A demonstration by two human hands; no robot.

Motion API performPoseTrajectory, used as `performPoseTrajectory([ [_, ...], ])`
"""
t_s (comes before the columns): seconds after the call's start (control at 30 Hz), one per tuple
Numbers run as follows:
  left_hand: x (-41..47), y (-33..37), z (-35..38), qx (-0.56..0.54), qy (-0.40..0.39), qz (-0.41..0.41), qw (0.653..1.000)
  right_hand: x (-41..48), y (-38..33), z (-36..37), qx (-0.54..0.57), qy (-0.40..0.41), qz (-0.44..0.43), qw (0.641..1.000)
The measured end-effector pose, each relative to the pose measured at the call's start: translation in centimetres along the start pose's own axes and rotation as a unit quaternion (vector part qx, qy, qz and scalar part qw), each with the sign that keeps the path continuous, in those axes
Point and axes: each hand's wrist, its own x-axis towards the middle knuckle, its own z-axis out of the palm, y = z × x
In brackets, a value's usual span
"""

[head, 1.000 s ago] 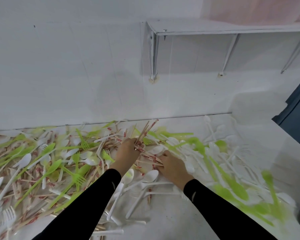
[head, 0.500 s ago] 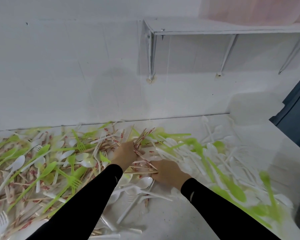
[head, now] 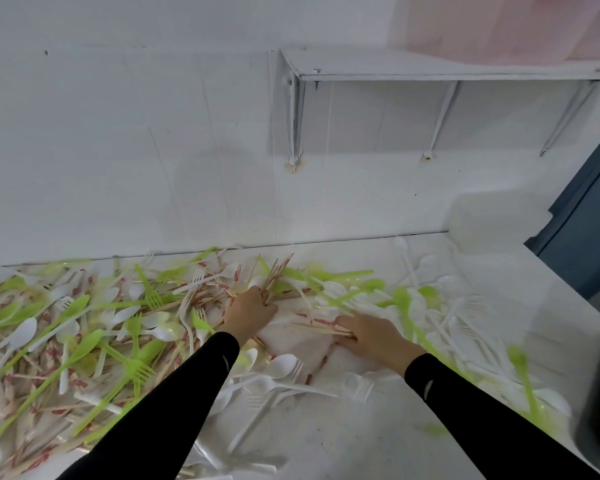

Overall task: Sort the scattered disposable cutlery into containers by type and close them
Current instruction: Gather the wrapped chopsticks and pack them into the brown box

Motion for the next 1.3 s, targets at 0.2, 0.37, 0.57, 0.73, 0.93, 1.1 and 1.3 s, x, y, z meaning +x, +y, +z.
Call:
performPoseTrajectory([
  [0.2, -0.6, -0.7, -1.1, -0.056, -0.016, 0.016, 0.998, -0.7, 0.2, -1.4, 0.093, 0.061, 0.097, 0.989],
  [0.37, -1.6, -0.8, -2.7, -0.127, -0.027, 0.054, 0.990, -0.5, -1.6, -0.9, 0.104, -0.006, 0.140, 0.985],
  [0.57, -2.8, -1.0, -4.2, -0.244, -0.149, -0.010, 0.958, -1.2, -2.7, 0.2, 0.204, -0.069, 0.223, 0.951],
  [0.73, -3.6, -0.7, -4.5, -0.182, -0.155, 0.006, 0.971, -0.6, -3.6, 0.5, 0.263, -0.044, 0.234, 0.935],
  [0.93, -3.8, -1.2, -4.8, -0.207, -0.173, -0.037, 0.962, -0.8, -3.9, -0.3, 0.364, -0.044, 0.261, 0.893],
  [1.1, -4.4, -1.4, -5.2, -0.207, -0.124, 0.038, 0.970, -0.6, -2.8, -1.4, 0.515, 0.026, 0.281, 0.809],
  [1.3, -4.5, 0.3, -4.9, -0.282, -0.030, 0.095, 0.954, -0.1, -1.7, -4.8, 0.704, -0.002, 0.289, 0.649],
])
